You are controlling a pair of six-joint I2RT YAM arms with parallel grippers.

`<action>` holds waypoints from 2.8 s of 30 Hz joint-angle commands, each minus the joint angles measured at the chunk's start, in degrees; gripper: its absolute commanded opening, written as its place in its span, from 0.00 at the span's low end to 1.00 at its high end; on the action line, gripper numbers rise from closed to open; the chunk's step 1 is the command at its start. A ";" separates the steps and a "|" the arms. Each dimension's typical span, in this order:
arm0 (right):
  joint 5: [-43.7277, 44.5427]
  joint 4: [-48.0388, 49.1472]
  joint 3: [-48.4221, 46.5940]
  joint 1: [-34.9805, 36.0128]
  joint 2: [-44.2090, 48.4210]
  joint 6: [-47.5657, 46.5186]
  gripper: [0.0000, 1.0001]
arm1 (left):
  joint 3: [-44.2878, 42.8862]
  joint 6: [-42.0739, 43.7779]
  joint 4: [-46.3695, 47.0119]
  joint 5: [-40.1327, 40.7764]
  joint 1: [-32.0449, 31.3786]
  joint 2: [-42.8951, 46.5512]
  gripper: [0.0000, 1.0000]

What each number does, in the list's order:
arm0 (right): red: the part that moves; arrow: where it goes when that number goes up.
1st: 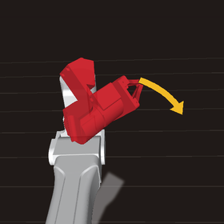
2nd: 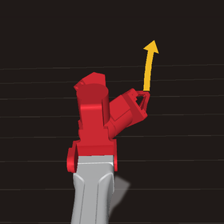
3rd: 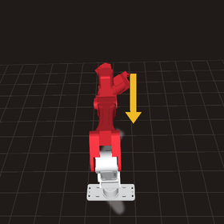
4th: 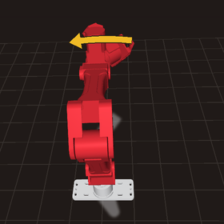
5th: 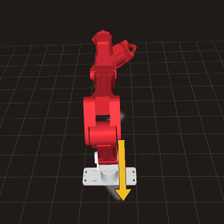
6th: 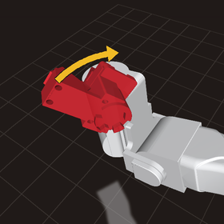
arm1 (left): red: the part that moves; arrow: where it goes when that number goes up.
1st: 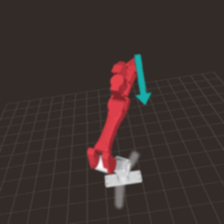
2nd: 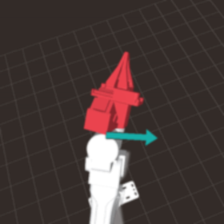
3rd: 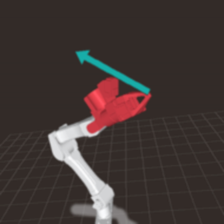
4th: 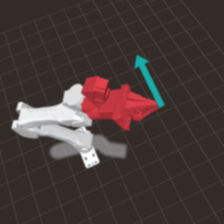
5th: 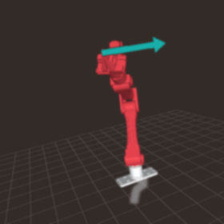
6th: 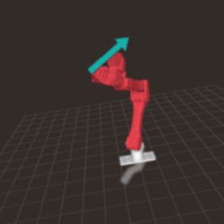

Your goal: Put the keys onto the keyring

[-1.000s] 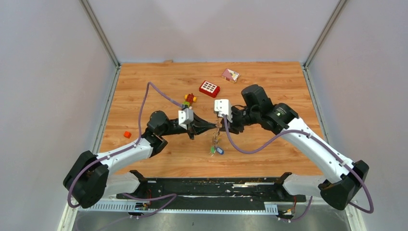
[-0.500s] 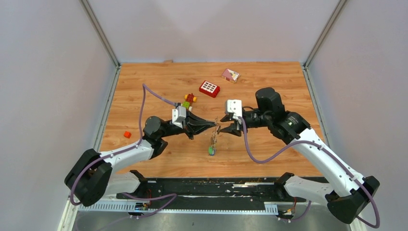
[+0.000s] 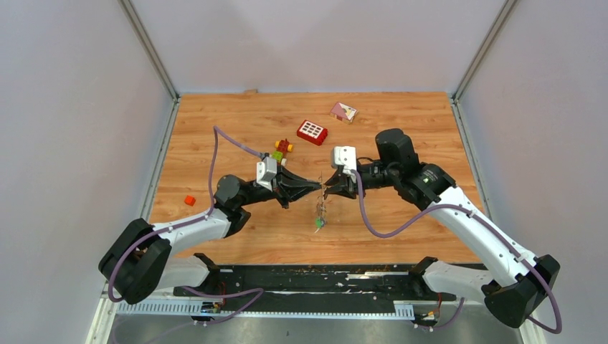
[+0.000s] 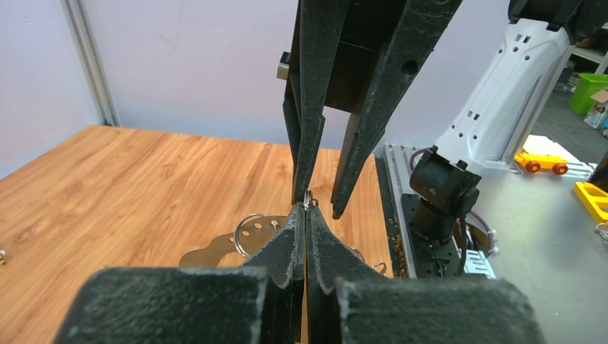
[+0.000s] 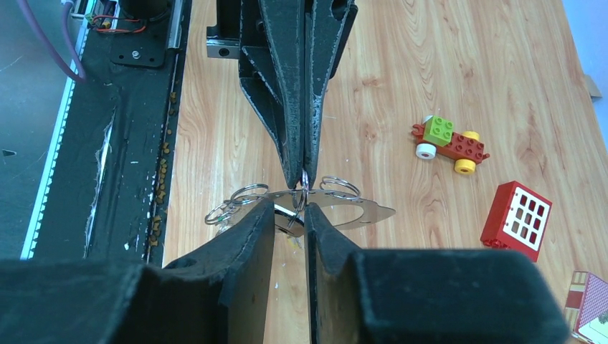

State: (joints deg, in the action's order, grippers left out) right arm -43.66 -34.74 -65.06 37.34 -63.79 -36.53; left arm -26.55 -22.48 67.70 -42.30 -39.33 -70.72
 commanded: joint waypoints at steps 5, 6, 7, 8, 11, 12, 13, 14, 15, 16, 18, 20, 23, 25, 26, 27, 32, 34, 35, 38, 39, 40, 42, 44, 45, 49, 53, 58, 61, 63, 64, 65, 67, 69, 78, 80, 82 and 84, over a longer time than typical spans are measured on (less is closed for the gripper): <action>0.29 2.91 -1.12 -0.15 -1.30 1.13 0.23 | -0.52 -0.66 5.23 0.59 0.04 0.52 0.00; 0.26 3.04 -1.12 -0.13 -1.41 1.28 0.24 | -0.46 -0.56 5.18 0.48 0.02 0.52 0.00; 0.24 3.16 -1.17 -0.16 -1.49 1.45 0.24 | -0.44 -0.43 5.17 0.43 0.04 0.51 0.00; 0.16 3.21 -1.20 -0.13 -1.58 1.61 0.24 | -0.44 -0.33 5.12 0.34 0.04 0.53 0.00; -0.06 3.27 -1.30 -0.16 -1.72 1.77 0.22 | -0.44 -0.21 4.99 0.23 0.00 0.55 0.00; -0.10 3.28 -1.35 -0.19 -1.77 1.85 0.22 | -0.44 -0.13 4.94 0.21 0.04 0.56 0.00; -0.18 3.28 -1.43 -0.15 -1.73 1.94 0.22 | -0.44 0.08 4.89 0.09 0.00 0.52 0.00; -0.20 3.28 -1.51 -0.16 -1.79 2.05 0.21 | -0.44 0.28 4.75 0.05 0.04 0.51 0.00; -0.26 3.20 -1.60 -0.11 -1.81 2.11 0.21 | -0.44 0.36 4.68 0.11 0.04 0.52 0.00; -0.28 3.19 -1.65 -0.12 -1.86 2.16 0.21 | -0.44 0.50 4.51 0.04 0.00 0.51 0.00; -0.36 3.03 -1.82 -0.13 -1.82 2.19 0.21 | -0.44 0.59 4.36 0.02 0.04 0.41 0.00; -0.45 3.01 -1.83 -0.16 -1.85 2.28 0.20 | -0.52 0.78 4.22 -0.06 0.04 0.46 0.00; -0.68 3.01 -1.92 -0.14 -1.92 2.50 0.17 | -0.53 0.94 4.06 -0.05 0.01 0.39 0.00; -0.68 2.93 -1.92 -0.12 -2.04 2.42 0.12 | -0.53 0.95 4.08 -0.12 0.04 0.34 0.00; -0.59 2.93 -1.92 -0.09 -2.00 2.40 0.07 | -0.53 1.02 4.05 -0.12 0.04 0.39 0.00; -0.51 2.86 -1.89 -0.09 -1.97 2.33 0.03 | -0.48 1.14 3.97 -0.14 0.02 0.45 0.00; 1.03 0.69 -2.97 -0.12 -2.15 0.38 0.00 | -0.26 3.92 2.56 -0.30 0.04 0.89 0.00; 2.24 -1.38 -3.94 -0.10 -2.52 -0.72 0.00 | -0.46 7.17 0.93 -0.85 0.04 1.36 0.02; 2.89 -3.08 -4.76 -0.09 -2.94 -1.43 0.00 | -0.65 8.67 -0.13 -1.20 0.04 1.76 0.05; 5.29 -8.97 -8.12 -0.16 -4.83 -3.56 0.00 | -1.89 12.59 -5.05 -1.86 0.04 2.87 0.17; 5.90 -11.14 -9.10 -0.05 -5.49 -4.10 0.00 | -2.45 13.83 -7.59 -1.90 0.02 3.25 0.23; 6.52 -12.35 -10.06 -0.02 -6.03 -4.34 0.00 | -2.91 15.17 -9.58 -1.90 0.04 3.61 0.27; 7.79 -14.97 -12.10 0.25 -7.00 -4.86 0.00 | -3.98 17.42 -12.88 -1.61 0.03 4.13 0.33; 9.50 -17.11 -13.53 0.85 -7.81 -5.27 0.00 | -4.57 18.99 -14.72 -1.49 0.04 4.45 0.39; 10.53 -18.02 -14.32 1.27 -8.15 -5.49 0.00 | -4.70 19.75 -15.69 -1.33 0.04 4.54 0.42; 13.25 -21.23 -17.16 2.45 -9.73 -6.07 0.00 | -5.38 22.36 -19.14 -0.69 0.00 4.88 0.49; 15.59 -23.29 -19.43 3.46 -11.17 -6.63 0.00 | -5.20 25.32 -20.56 -1.90 0.04 4.87 0.53; 17.46 -25.27 -20.55 5.05 -12.45 -7.44 0.00 | -5.19 26.97 -20.61 -2.01 0.03 4.86 0.56; 18.30 -25.94 -21.00 5.82 -12.87 -7.92 0.00 | -4.97 28.53 -20.90 -2.05 0.04 4.85 0.57; 18.35 -26.16 -21.43 6.02 -13.14 -7.94 0.00 | -4.94 29.33 -21.40 -2.08 0.04 4.92 0.58; 18.35 -26.23 -21.59 6.16 -13.20 -7.94 0.00 | -4.95 29.50 -21.46 -2.08 0.04 4.87 0.57; 18.41 -26.25 -21.62 6.34 -13.32 -7.94 0.00 | -4.98 29.52 -21.47 -2.12 0.04 4.86 0.57; 18.41 -25.98 -21.55 6.61 -13.45 -7.82 0.00 | -5.16 29.16 -21.15 -2.57 0.04 4.63 0.56; 18.40 -25.54 -21.40 6.89 -13.58 -7.49 0.00 | -5.26 27.98 -20.09 -3.28 -0.18 4.24 0.53; 19.14 -23.56 -21.18 8.40 -14.32 -6.14 0.00 | -5.27 25.37 -17.19 -7.05 -2.05 3.38 0.41; 19.14 -23.29 -21.13 8.49 -14.34 -6.02 0.00 | -5.27 25.46 -17.23 -6.77 -2.15 3.25 0.39; 19.09 -23.02 -21.02 8.62 -14.35 -5.92 0.00 | -5.23 25.76 -17.54 -6.52 -2.24 3.14 0.37; 19.05 -22.77 -20.83 8.71 -14.35 -5.79 0.00 | -5.21 26.06 -17.81 -6.31 -2.26 3.09 0.33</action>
State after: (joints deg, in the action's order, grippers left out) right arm -24.51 -60.69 -83.85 45.63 -78.56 -43.20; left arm -29.98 3.55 47.83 -48.16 -41.28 -67.29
